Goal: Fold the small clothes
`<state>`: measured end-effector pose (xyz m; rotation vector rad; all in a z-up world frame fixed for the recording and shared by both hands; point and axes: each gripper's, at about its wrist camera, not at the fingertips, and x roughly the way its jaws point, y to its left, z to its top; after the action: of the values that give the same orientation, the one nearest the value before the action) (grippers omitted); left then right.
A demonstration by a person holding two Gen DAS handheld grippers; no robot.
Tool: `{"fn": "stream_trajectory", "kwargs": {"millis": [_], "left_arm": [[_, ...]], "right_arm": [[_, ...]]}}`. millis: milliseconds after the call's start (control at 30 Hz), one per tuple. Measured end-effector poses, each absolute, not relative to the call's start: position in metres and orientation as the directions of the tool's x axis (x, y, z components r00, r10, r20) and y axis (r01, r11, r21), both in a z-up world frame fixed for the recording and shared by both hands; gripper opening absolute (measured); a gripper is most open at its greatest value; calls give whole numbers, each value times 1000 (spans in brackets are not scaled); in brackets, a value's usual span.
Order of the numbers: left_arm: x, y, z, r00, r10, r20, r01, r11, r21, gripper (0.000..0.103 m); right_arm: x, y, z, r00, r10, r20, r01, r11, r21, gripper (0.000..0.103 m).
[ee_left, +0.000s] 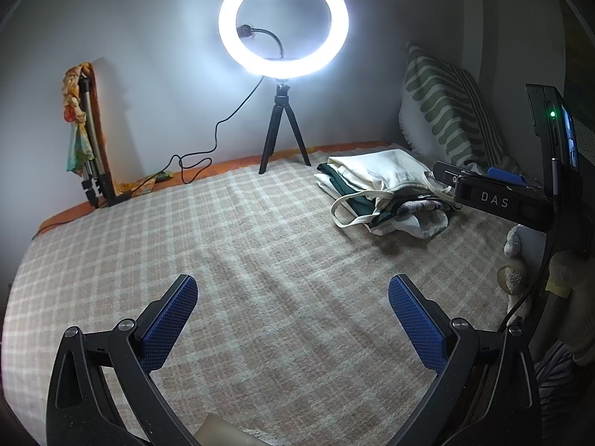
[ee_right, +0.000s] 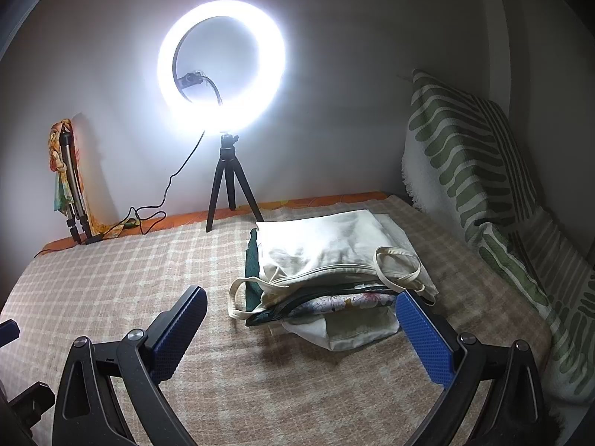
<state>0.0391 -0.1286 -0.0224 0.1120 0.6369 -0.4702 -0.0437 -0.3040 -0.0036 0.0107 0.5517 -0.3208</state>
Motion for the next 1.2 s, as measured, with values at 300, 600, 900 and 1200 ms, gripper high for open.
{"fn": "stream_trajectory", "kwargs": {"millis": [300,600,900,1200], "left_arm": [[39,-129,-22,704,-387,-595,455,890,-40,102],[39,-129,-21,705,-387,-594,454,890,-41,102],[38,-128,-21,706,-385,-594,451,892,-43,102],[36,-129,-22,710,-388,-588,449,893,-47,102]], "right_arm": [[-45,-305,-3,803,-301,-515,308,949,-74,103],[-46,-304,-4,803,-302,-514,310,948,-73,103],[-48,-303,-4,802,-304,-514,313,947,-72,103],[-48,-302,-5,801,-303,-516,312,947,-72,103]]}}
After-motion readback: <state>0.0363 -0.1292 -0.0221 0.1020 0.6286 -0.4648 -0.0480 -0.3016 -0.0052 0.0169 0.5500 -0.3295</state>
